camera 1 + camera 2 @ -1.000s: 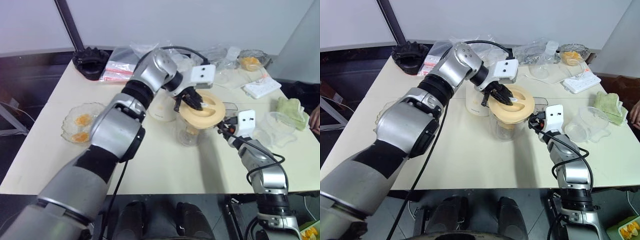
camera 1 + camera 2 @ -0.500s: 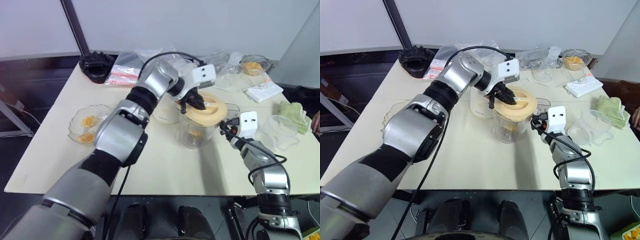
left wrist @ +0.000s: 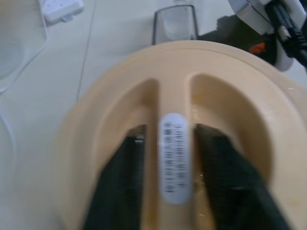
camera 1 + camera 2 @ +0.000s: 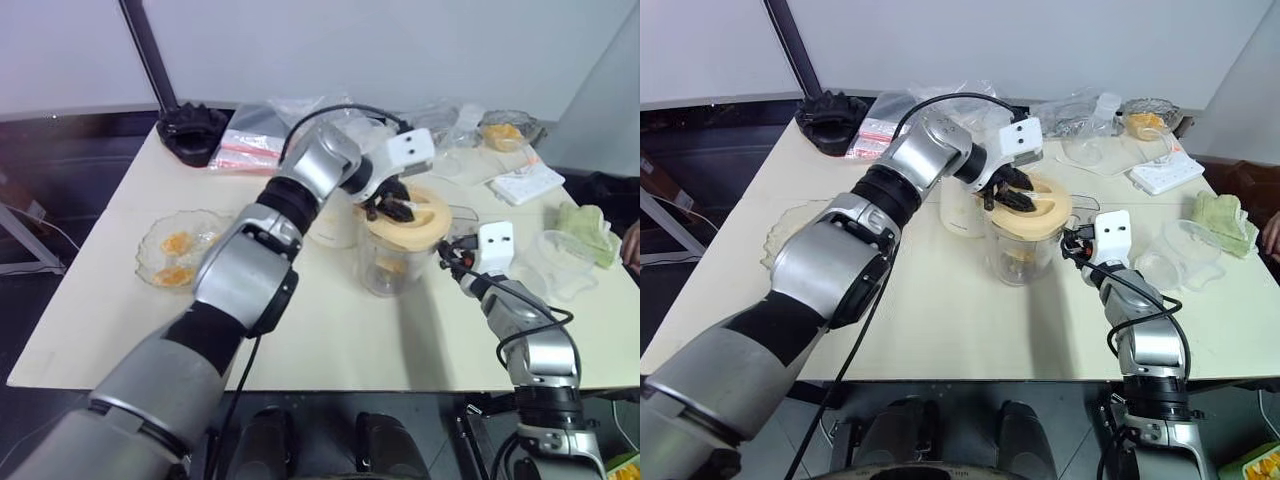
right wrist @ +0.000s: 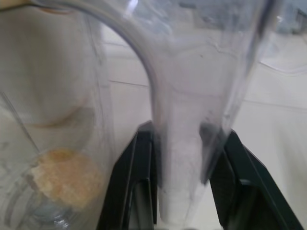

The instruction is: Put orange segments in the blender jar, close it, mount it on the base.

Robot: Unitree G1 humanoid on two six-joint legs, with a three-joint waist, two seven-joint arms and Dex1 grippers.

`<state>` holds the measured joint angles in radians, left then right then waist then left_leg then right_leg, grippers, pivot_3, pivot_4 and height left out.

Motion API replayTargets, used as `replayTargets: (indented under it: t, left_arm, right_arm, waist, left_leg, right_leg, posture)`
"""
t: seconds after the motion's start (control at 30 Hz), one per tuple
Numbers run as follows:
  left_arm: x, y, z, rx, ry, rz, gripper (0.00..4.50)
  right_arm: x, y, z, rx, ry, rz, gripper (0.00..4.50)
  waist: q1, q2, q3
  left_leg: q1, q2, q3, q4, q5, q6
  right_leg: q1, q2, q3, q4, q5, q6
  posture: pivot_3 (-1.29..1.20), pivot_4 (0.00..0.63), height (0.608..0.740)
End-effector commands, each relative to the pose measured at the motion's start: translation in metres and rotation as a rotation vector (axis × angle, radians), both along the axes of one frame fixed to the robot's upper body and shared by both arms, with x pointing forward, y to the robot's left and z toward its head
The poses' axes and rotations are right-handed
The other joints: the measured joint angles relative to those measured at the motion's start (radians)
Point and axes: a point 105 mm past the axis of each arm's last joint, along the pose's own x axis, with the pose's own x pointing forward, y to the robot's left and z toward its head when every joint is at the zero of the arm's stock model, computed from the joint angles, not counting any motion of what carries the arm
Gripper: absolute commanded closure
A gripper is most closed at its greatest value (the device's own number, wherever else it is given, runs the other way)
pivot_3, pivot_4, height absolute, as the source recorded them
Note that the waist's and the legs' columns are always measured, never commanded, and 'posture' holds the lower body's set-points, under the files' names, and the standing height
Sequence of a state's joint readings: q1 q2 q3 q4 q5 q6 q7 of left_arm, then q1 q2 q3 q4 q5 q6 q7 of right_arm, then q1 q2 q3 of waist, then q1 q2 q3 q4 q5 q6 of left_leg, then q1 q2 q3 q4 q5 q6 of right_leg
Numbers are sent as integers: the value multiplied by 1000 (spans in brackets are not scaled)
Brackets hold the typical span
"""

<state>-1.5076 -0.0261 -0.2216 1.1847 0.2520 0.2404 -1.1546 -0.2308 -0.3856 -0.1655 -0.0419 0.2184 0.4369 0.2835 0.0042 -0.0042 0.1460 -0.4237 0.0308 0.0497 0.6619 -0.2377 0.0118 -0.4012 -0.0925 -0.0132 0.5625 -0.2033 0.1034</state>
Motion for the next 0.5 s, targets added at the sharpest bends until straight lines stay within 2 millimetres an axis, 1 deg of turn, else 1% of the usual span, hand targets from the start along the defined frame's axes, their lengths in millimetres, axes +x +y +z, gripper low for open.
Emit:
replayTargets:
  t: [0.03,0.1,0.17,0.2,0.23,0.3,0.37,0.4,0.47,0.5]
  left_arm:
    - [6,16,-35,123,5,37,733]
    - [2,16,-19,94,-54,-63,733]
    - [-1,12,15,-50,-7,-66,733]
    - [-4,12,34,-117,9,-84,733]
    - [-7,12,53,-174,15,-104,733]
    - [-12,16,86,-260,-3,-129,733]
    - [-16,21,111,-322,-26,-135,733]
    - [-16,25,123,-354,-44,-126,733]
    - [-15,31,140,-400,-60,-87,733]
    - [-13,38,153,-446,-83,-58,733]
  right_arm:
    - [-2,22,20,-44,-79,118,3633]
    - [-3,21,18,-43,-76,114,3633]
    - [-4,17,17,-40,-72,103,3633]
    - [-4,16,16,-39,-67,102,3633]
    - [-4,15,15,-39,-63,102,3633]
    - [-4,15,12,-41,-54,107,3633]
    - [-4,14,11,-43,-48,111,3633]
    - [-4,13,10,-44,-47,112,3633]
    - [-4,12,10,-45,-44,112,3633]
    - [-4,11,10,-45,-42,113,3633]
  waist:
    - [-2,0,0]
    - [-6,-1,1]
    - [-13,-3,2]
    - [-15,-3,3]
    - [-16,-3,3]
    - [-16,-4,6]
    - [-15,-5,14]
    - [-15,-5,16]
    - [-14,-5,16]
    - [-13,-5,16]
  left_leg:
    - [0,0,1,0,0,1]
    - [-1,0,3,-1,-2,3]
    - [-5,-1,6,-1,-2,5]
    - [-6,-2,7,-1,-1,7]
    - [-9,-3,8,-1,-1,8]
    - [-21,-6,9,0,-1,9]
    - [-21,-7,9,1,-1,9]
    - [-22,-6,9,1,-1,9]
    - [-21,-4,8,0,-1,10]
    - [-21,-4,8,0,-1,10]
  right_leg:
    - [-1,-1,0,0,0,0]
    - [-4,-1,0,2,1,-2]
    - [-8,-3,0,8,3,-4]
    - [-11,-4,0,13,1,-2]
    - [-17,-5,1,18,-1,1]
    - [-32,-3,3,27,-2,4]
    - [-36,-1,5,36,-4,8]
    - [-37,1,5,37,-4,8]
    - [-37,4,5,37,-5,8]
    - [-36,4,4,37,-5,8]
  posture:
    - [0,150,740]
    - [0,150,740]
    - [0,150,740]
    - [0,150,740]
    - [0,150,740]
    - [0,150,740]
    - [0,150,740]
    - [0,150,740]
    - [0,150,740]
    - [0,150,740]
